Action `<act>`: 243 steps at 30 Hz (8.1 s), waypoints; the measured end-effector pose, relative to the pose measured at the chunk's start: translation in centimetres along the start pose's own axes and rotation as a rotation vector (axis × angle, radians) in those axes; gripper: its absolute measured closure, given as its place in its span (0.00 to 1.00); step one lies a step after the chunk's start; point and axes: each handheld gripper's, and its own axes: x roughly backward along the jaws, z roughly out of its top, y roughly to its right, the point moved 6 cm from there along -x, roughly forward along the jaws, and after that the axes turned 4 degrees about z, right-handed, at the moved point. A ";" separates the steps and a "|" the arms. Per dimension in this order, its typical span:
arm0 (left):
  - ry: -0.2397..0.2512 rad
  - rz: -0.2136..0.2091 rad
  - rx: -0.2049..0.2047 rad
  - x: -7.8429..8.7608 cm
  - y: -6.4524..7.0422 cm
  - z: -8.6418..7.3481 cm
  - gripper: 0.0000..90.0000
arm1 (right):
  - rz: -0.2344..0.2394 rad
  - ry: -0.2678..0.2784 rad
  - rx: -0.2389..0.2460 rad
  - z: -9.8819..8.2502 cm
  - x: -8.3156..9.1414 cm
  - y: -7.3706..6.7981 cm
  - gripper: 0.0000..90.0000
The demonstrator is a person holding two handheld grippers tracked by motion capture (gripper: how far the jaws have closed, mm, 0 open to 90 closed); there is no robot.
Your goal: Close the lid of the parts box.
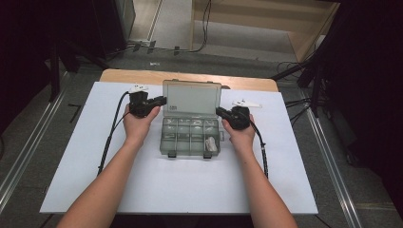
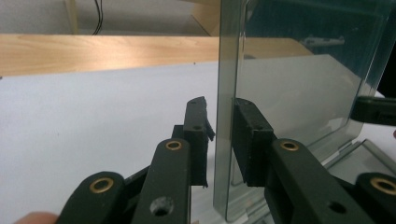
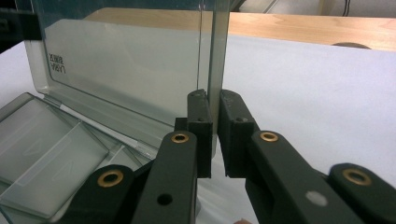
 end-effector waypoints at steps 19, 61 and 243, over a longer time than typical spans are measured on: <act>0.058 0.007 -0.051 0.6 0.6 -0.3 0.93 | 0.017 0.078 -0.065 4.2 0.8 0.4 0.82; 0.000 -0.093 0.063 1.1 -1.4 1.2 1.00 | -0.035 0.133 0.065 4.0 1.9 -0.9 0.92; 0.035 -0.225 -0.181 11.0 6.9 -8.8 1.00 | 0.062 0.066 0.157 -6.0 9.5 -8.2 0.98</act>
